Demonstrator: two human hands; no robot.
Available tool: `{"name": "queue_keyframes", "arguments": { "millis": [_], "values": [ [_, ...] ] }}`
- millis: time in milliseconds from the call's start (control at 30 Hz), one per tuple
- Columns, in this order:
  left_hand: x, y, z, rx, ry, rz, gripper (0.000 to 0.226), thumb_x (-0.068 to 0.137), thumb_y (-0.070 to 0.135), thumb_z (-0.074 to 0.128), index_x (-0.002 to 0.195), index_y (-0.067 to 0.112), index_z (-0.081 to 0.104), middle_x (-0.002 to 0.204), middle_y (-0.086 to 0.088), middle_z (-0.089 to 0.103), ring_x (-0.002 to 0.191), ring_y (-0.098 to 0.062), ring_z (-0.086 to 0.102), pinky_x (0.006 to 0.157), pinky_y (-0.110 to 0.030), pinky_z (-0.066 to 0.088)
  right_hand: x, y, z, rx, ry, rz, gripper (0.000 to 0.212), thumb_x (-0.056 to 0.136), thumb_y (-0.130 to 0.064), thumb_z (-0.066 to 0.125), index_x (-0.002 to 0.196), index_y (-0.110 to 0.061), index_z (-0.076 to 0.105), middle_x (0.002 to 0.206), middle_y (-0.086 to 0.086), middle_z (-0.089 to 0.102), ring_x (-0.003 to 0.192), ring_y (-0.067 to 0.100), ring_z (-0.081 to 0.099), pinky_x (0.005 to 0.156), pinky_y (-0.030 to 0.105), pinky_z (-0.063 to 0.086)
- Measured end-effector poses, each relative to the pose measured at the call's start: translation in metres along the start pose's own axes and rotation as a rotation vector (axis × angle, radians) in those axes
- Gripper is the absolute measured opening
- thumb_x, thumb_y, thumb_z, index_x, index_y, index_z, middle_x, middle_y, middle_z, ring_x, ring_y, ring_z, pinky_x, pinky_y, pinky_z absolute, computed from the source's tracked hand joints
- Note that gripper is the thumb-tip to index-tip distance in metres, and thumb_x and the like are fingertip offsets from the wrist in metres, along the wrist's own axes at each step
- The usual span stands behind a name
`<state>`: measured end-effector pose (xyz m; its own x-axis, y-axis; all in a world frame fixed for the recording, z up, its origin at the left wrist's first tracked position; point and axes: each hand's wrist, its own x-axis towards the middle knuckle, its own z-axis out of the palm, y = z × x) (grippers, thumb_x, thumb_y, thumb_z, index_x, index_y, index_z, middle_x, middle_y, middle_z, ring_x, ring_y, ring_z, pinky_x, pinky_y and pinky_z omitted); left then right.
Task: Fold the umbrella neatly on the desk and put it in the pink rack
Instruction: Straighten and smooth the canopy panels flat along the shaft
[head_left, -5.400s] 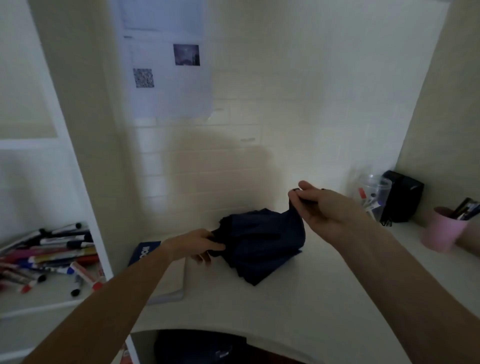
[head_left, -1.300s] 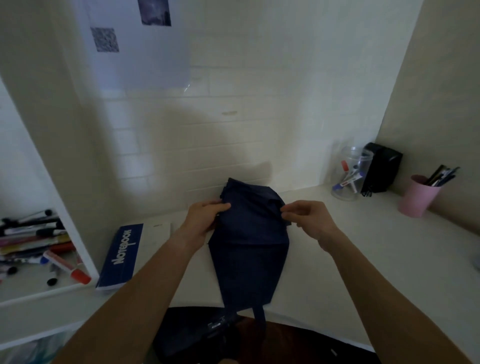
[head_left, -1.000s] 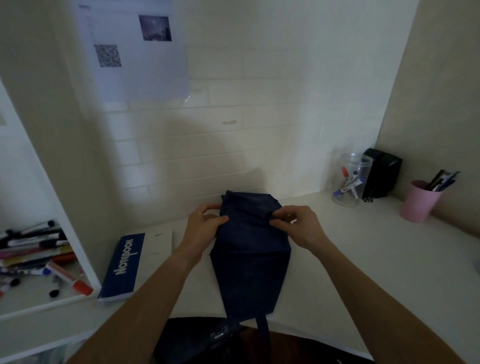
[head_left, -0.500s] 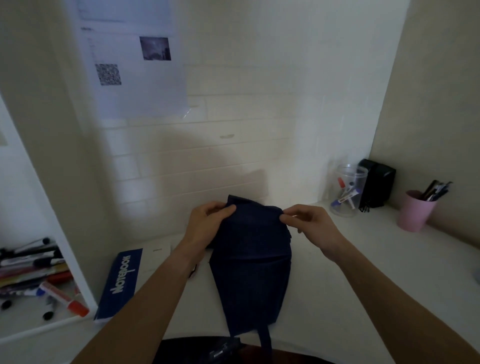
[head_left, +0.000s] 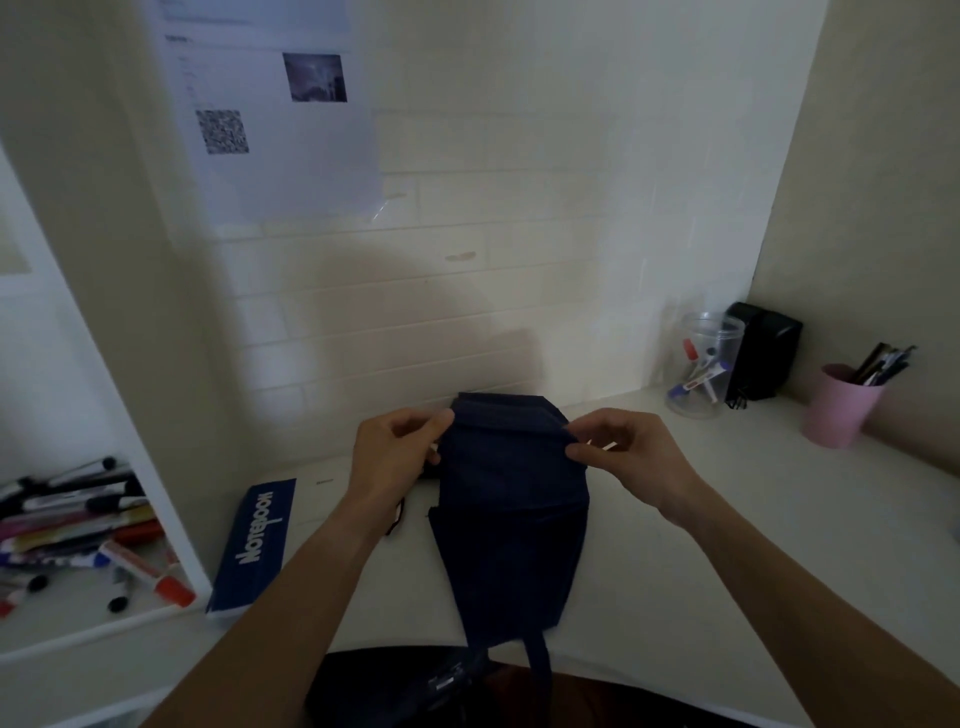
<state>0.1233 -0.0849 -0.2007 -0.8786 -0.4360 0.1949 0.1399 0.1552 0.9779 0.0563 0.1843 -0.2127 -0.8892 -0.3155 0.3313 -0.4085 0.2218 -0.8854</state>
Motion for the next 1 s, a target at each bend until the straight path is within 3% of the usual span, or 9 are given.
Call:
{"name": "queue_keyframes", "arguments": {
  "millis": [100,167,300,400,567,700,867,933,1000],
  "values": [
    [-0.009,-0.003,-0.004,-0.036,0.026,-0.028,0.014,0.091,0.022,0.075,0.09,0.008,0.077,0.081,-0.009,0.078,0.065,-0.014,0.072,0.055,-0.018,0.053,-0.004,0.002,0.003,-0.026,-0.002,0.005,0.016,0.076,-0.007,0.085,0.087,-0.013,0.075,0.082,0.004,0.075,0.069,0.008,0.065,0.067,0.02,0.054],
    [-0.014,-0.002,-0.004,-0.051,0.009,-0.031,0.013,0.091,0.017,0.075,0.094,0.005,0.075,0.084,-0.01,0.077,0.067,-0.011,0.072,0.053,-0.014,0.052,-0.006,0.002,0.004,-0.023,-0.001,-0.004,0.025,0.075,-0.006,0.086,0.095,-0.015,0.073,0.088,0.01,0.074,0.071,0.012,0.065,0.068,0.024,0.057],
    [-0.018,-0.001,-0.004,-0.165,-0.084,-0.111,0.022,0.09,0.019,0.075,0.109,0.009,0.07,0.095,-0.016,0.078,0.081,-0.022,0.073,0.064,-0.027,0.06,-0.009,-0.001,0.008,-0.014,-0.014,-0.021,0.048,0.075,-0.004,0.085,0.115,-0.024,0.069,0.1,0.017,0.07,0.073,0.021,0.061,0.073,0.037,0.059],
    [-0.025,-0.001,-0.005,-0.149,-0.183,-0.104,0.029,0.088,0.022,0.078,0.115,0.015,0.068,0.096,-0.018,0.076,0.082,-0.024,0.07,0.064,-0.031,0.059,-0.014,-0.003,0.009,-0.082,-0.019,-0.061,0.044,0.076,-0.003,0.083,0.113,-0.025,0.074,0.098,0.017,0.069,0.071,0.022,0.06,0.075,0.038,0.058],
    [-0.048,-0.012,-0.014,-0.026,-0.3,-0.069,0.016,0.091,0.009,0.073,0.103,0.015,0.08,0.105,-0.016,0.074,0.094,-0.023,0.07,0.066,-0.027,0.059,-0.04,0.004,0.009,-0.275,-0.049,-0.091,0.025,0.076,-0.009,0.085,0.093,-0.026,0.078,0.085,-0.004,0.074,0.066,0.005,0.063,0.065,0.025,0.054],
    [-0.073,-0.032,-0.021,0.088,-0.36,-0.073,0.013,0.087,0.006,0.076,0.096,0.014,0.081,0.097,-0.017,0.072,0.082,-0.013,0.071,0.067,-0.026,0.059,-0.071,0.022,0.016,-0.345,-0.063,-0.167,0.025,0.075,-0.006,0.085,0.088,-0.026,0.077,0.091,-0.008,0.069,0.071,0.012,0.065,0.06,0.02,0.048],
    [-0.092,-0.055,-0.018,0.125,-0.331,-0.165,0.008,0.091,0.027,0.074,0.095,0.023,0.08,0.088,-0.005,0.077,0.077,-0.025,0.071,0.058,-0.03,0.055,-0.099,0.045,0.029,-0.441,-0.062,-0.238,0.033,0.077,-0.009,0.084,0.102,-0.027,0.075,0.095,-0.011,0.065,0.074,0.006,0.062,0.064,0.007,0.042],
    [-0.096,-0.061,-0.014,0.105,-0.291,-0.178,0.007,0.091,0.023,0.075,0.095,0.023,0.08,0.088,-0.007,0.077,0.073,-0.021,0.069,0.051,-0.028,0.048,-0.104,0.049,0.034,-0.475,-0.04,-0.264,0.034,0.078,-0.012,0.083,0.108,-0.025,0.073,0.101,-0.011,0.063,0.076,0.003,0.059,0.066,0.003,0.04],
    [-0.1,-0.064,-0.011,0.113,-0.268,-0.173,0.01,0.088,0.014,0.078,0.094,0.021,0.081,0.089,-0.006,0.076,0.072,-0.015,0.069,0.054,-0.021,0.049,-0.107,0.052,0.037,-0.48,-0.007,-0.276,0.036,0.08,-0.011,0.082,0.111,-0.026,0.072,0.103,-0.012,0.064,0.076,0.001,0.06,0.066,0.004,0.042]
  ]
}}
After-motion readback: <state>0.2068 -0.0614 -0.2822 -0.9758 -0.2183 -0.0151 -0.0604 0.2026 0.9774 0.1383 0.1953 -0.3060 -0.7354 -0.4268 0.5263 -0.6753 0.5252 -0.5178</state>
